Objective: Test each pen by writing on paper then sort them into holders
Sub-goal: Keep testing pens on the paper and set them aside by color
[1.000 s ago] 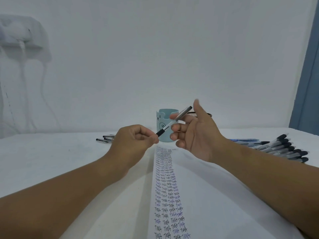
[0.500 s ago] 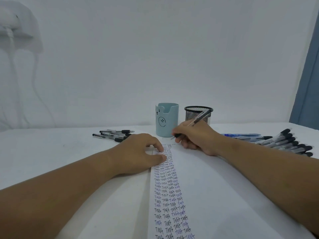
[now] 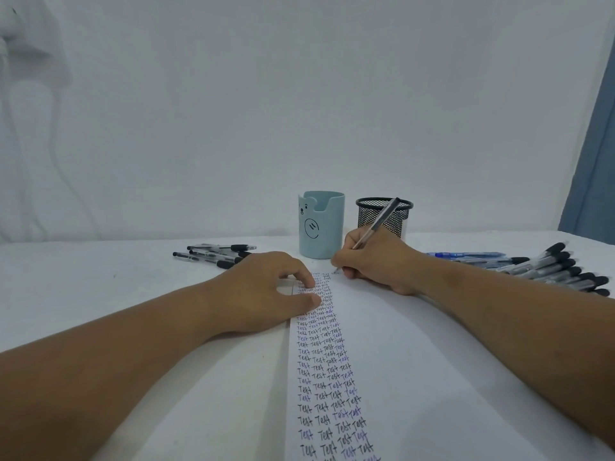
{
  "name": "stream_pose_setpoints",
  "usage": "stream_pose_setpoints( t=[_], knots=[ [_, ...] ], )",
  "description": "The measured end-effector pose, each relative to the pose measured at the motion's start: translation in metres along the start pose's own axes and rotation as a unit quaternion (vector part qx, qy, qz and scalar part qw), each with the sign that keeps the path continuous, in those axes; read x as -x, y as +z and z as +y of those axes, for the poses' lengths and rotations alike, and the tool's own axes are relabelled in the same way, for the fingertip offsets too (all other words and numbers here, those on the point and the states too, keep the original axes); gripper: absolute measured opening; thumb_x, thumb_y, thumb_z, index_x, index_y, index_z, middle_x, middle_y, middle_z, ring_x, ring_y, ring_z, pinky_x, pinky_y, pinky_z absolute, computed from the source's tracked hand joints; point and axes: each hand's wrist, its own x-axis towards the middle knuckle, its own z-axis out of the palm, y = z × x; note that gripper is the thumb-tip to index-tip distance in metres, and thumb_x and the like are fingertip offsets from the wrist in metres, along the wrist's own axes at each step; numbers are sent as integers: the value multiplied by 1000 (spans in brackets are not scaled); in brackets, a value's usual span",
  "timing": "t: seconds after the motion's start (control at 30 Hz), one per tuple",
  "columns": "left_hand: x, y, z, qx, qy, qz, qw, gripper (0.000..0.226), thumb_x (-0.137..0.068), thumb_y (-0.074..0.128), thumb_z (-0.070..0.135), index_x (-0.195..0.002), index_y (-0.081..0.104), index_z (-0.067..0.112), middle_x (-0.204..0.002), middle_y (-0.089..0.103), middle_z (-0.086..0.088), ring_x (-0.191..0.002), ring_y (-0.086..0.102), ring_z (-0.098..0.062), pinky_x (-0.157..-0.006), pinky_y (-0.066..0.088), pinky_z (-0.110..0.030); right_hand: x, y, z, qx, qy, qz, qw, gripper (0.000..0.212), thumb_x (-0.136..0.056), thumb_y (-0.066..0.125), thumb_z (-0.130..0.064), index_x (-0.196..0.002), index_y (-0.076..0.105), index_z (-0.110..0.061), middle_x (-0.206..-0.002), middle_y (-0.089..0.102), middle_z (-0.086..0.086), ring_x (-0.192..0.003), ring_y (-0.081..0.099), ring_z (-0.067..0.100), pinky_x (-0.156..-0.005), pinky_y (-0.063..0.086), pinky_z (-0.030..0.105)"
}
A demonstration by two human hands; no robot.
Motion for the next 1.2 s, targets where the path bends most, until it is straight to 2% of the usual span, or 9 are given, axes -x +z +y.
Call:
stream_pose_setpoints(
  t=[0.17,0.3,0.43,0.57,0.7,1.2],
  knots=[
    [0,-1,0,-3,-5,-5,1000,23,-83,70,57,-102,67,44,-114,59,23,-111,50,4,-89,37,-23,1,1,-2,32,-6,-2,999,20,-80,73,-12,-66,59,-15,-57,64,3,-57,49,17,-56,38,27],
    [0,0,0,-1,-5,-8,1000,23,-84,70,57,-102,67,43,-115,60,23,-112,50,4,-88,37,-21,2,1,-2,24,-1,-8,1000,27,-79,71,-11,-60,53,-18,-54,61,3,-53,43,17,-52,32,25],
    [0,0,0,-6,-5,-9,1000,23,-84,70,57,-102,67,43,-115,60,22,-111,50,4,-87,37,-21,3,1,-2,27,-16,-3,1000,25,-80,73,-12,-63,56,-16,-56,63,3,-56,48,16,-55,37,26],
    [0,-1,0,-6,-7,-9,1000,23,-84,70,57,-101,67,44,-115,60,23,-110,50,5,-88,37,-21,2,2,-2,50,-23,6,998,23,-79,71,-13,-62,56,-18,-55,63,1,-50,45,14,-49,35,23],
    [1,-1,1,-8,-4,-11,1000,23,-85,69,56,-103,67,43,-117,60,22,-110,49,5,-87,36,-20,1,1,-1,24,-12,6,1000,26,-80,71,-13,-62,53,-18,-53,60,2,-47,41,14,-48,32,23],
    [3,-2,1,-11,-9,-18,1000,26,-84,67,60,-105,66,44,-119,59,25,-115,49,5,-95,39,-24,2,-1,0,59,-33,8,998,29,-79,70,-11,-59,50,-18,-53,60,1,-44,42,11,-44,33,20]
  ],
)
